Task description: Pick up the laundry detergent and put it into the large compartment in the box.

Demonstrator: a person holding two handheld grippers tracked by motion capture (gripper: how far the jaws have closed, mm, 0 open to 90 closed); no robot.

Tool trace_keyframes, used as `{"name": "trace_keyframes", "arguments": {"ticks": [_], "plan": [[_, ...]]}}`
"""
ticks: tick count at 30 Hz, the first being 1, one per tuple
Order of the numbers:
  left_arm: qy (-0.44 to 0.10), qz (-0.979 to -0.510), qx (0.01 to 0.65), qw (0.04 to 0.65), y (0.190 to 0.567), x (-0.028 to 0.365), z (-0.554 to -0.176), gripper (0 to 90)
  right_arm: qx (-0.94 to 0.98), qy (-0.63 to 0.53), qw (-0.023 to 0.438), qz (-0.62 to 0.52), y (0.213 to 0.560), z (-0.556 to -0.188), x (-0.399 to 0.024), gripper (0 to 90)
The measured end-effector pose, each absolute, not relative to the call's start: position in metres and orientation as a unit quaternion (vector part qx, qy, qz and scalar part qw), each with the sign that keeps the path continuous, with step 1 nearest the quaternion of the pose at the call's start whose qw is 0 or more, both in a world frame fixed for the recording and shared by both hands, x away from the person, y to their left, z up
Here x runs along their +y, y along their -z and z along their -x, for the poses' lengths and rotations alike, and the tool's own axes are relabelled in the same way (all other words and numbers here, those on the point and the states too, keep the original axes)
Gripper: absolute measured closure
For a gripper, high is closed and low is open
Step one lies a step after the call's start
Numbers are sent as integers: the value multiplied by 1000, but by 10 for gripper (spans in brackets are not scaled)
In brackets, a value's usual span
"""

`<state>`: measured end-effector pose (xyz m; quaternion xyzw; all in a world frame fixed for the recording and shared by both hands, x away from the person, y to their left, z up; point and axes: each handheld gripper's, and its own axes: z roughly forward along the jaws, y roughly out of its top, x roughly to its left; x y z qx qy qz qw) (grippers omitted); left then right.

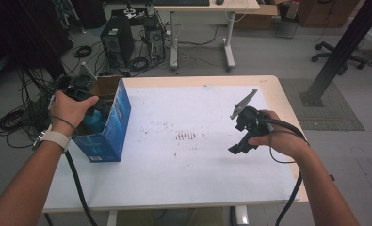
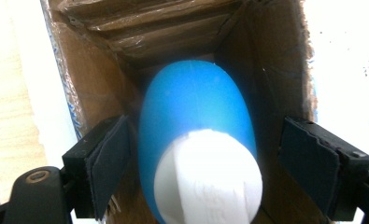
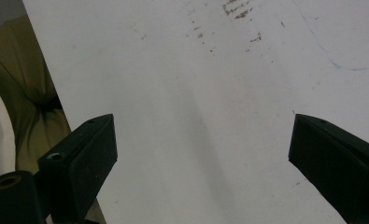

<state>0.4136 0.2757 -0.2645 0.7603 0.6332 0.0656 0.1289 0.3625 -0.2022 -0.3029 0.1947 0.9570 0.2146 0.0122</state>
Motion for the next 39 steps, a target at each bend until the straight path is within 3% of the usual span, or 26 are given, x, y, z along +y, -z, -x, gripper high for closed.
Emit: {"name": "trace_keyframes", "arguments": {"ticks": [39], "plan": [[-102,-807,561,156,194,247,-391,107,957,-219,22,-191,292,-359,-202,82]]}}
